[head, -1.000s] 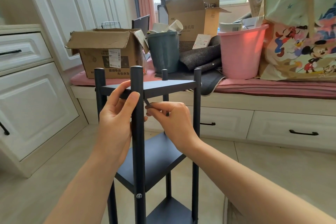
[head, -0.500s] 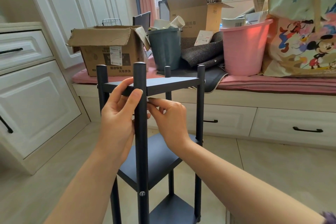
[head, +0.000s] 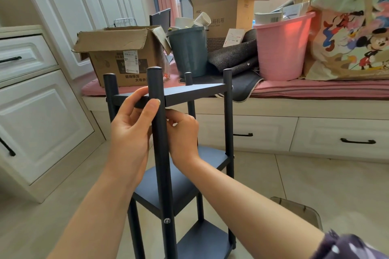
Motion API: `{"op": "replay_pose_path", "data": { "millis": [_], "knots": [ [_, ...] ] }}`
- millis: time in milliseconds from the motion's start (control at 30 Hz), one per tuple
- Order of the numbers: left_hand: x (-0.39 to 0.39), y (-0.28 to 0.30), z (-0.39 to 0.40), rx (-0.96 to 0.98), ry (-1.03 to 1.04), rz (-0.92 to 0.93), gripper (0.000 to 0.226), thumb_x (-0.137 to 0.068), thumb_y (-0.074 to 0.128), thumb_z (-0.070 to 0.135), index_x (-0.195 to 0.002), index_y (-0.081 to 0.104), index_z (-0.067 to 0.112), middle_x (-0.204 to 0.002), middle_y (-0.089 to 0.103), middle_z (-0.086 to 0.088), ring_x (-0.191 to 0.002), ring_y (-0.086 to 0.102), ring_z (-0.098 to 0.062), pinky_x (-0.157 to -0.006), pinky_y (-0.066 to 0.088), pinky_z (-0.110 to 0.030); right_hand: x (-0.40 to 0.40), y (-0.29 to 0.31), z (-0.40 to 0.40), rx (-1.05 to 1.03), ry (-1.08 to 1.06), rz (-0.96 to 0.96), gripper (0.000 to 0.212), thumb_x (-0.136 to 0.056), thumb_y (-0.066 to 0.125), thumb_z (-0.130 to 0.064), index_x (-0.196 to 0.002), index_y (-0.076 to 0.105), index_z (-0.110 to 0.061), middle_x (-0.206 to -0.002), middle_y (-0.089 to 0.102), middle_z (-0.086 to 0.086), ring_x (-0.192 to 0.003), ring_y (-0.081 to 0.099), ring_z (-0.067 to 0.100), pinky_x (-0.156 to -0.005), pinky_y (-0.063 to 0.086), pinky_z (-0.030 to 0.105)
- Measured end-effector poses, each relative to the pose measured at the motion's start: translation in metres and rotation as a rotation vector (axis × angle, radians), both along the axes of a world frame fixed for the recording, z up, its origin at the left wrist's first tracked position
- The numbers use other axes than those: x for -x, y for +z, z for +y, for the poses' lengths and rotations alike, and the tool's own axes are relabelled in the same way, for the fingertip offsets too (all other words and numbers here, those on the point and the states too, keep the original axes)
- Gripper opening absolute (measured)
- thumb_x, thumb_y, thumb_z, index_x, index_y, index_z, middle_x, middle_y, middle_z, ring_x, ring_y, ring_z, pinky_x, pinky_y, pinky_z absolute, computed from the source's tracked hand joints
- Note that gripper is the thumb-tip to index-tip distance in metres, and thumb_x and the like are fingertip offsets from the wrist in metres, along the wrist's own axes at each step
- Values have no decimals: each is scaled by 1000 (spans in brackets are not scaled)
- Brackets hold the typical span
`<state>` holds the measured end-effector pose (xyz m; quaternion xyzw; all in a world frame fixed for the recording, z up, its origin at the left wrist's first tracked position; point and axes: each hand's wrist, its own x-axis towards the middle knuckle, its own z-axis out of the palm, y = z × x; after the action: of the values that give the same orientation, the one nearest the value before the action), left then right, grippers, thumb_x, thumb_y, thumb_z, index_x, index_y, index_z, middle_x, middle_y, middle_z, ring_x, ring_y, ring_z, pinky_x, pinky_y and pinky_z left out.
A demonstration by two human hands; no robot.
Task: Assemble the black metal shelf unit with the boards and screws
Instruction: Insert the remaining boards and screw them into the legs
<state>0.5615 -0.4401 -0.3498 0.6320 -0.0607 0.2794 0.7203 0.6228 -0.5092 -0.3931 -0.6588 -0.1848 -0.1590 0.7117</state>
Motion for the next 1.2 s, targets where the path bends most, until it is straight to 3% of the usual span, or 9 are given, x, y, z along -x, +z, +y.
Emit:
{"op": "replay_pose_path", "data": {
  "millis": [200, 333, 400, 533, 600, 700, 867, 967, 1200],
  "knots": [
    [-2, 0, 5, -84, 48, 14, 25, -84, 66, 44, -108, 68, 50, -98, 74, 15, -93, 70, -3, -70, 53, -13, 0, -7, -17, 108, 39, 78, 19, -95, 63, -17, -106, 76, -8, -96, 76, 2, -90, 70, 11, -91, 55, 31],
    [-3, 2, 10, -128, 69, 63, 23, -93, 66, 40, -113, 65, 52, -98, 74, 14, -96, 70, -4, -72, 55, -20, 7, -12, -44, 124, 156, 373, 16, -99, 56, -19, -96, 72, -16, -82, 76, -5, -81, 69, 7, -75, 54, 22],
    [-4, 2, 11, -133, 73, 81, 25, -95, 65, 39, -116, 63, 52, -95, 74, 15, -95, 69, -1, -74, 54, -19, 21, -15, -52, 86, 252, 587, 22, -102, 48, -15, -92, 67, -12, -77, 76, -1, -74, 72, 11, -66, 58, 23],
    [-4, 4, 7, -151, 57, 105, 37, -95, 64, 39, -131, 58, 45, -91, 73, 13, -94, 69, 0, -81, 55, -22, 42, -12, -57, -67, 379, 777, 23, -105, 39, -14, -101, 61, -6, -82, 77, 5, -81, 75, 18, -81, 59, 36],
    [-2, 5, 3, -148, 57, 104, 36, -93, 66, 38, -127, 58, 48, -90, 73, 17, -96, 69, -2, -88, 56, -26, 48, -7, -57, -128, 417, 801, 22, -105, 38, -16, -99, 58, -10, -87, 77, 7, -86, 75, 20, -86, 57, 44],
    [-1, 6, -5, -115, 70, 116, 41, -87, 71, 40, -125, 60, 46, -104, 74, -5, -101, 70, -15, -98, 55, -38, 55, -5, -48, -167, 452, 820, 28, -106, 32, -18, -102, 58, -8, -90, 77, 11, -85, 75, 23, -81, 56, 44],
    [-2, 8, -8, -107, 76, 117, 36, -91, 72, 33, -123, 61, 43, -107, 67, -24, -102, 68, -28, -97, 56, -43, 54, -8, -29, -232, 336, 778, 28, -105, 30, -15, -97, 56, -9, -57, 65, 6, -60, 63, 21, -78, 57, 42],
    [-4, 7, -3, -123, -5, 139, 43, -92, 71, 33, -131, 57, 44, -102, 70, -15, -104, 69, -22, -98, 55, -42, 52, -11, -23, -230, 269, 711, 30, -103, 26, -17, -90, 52, -9, -51, 60, 4, -52, 56, 18, -64, 51, 37],
    [6, -8, 28, -327, 4, 171, 48, -96, 66, 31, -138, 50, 46, -107, 70, 16, -100, 64, 9, -75, 52, -7, 30, -13, -19, -144, 144, 625, 33, -103, 24, -20, -96, 54, -8, -54, 63, 3, -50, 56, 17, -50, 47, 29]
  ]
}}
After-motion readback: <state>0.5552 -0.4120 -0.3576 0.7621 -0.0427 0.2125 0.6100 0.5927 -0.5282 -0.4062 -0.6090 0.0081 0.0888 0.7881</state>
